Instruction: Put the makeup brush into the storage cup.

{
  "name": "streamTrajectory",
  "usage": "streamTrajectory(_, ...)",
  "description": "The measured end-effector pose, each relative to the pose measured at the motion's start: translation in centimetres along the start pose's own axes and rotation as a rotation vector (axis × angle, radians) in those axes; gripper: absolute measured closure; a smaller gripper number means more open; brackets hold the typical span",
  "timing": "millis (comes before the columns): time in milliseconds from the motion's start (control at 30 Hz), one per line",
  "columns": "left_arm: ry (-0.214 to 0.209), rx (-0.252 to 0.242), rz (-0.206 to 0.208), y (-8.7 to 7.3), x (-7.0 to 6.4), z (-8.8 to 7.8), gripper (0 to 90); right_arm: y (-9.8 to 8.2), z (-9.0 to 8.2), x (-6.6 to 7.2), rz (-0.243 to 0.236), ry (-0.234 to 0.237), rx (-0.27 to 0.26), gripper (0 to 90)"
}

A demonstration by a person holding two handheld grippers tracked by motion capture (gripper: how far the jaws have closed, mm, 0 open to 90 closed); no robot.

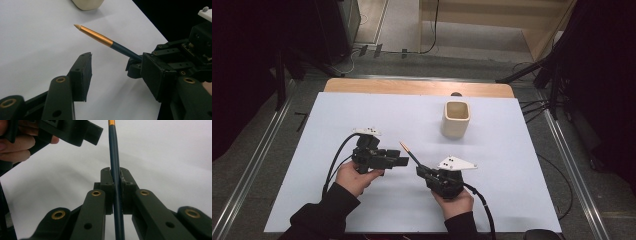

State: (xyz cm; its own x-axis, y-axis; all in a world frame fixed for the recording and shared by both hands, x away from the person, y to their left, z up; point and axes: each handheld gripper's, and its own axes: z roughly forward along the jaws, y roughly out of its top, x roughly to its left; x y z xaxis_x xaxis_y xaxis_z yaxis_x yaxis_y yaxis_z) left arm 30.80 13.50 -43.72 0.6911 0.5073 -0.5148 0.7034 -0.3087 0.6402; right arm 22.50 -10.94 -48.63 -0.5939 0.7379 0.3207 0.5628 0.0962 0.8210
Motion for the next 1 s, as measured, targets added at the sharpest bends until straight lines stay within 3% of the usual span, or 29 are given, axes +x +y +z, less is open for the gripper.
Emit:
streamTrajectory(333, -0.04, -0.051, -0.083, 0.3, 0.2, 0.4, 50.4, 0.3, 0.3, 0.5, -0.002, 0.002, -0.029, 84.6)
streamTrajectory(500, -0.037, -0.059, -0.089, 0.4, 0.0, 1.1, 53.1, 0.3, 0.4, 0.7, 0.004, 0.004, -0.049, 84.7)
streamTrajectory(1000, -0.089, -0.071, -0.155, 0.3, 0.7, 1.6, 69.5, 0.1, 1.2, 1.0, 0.004, 0.02, -0.018, 84.8)
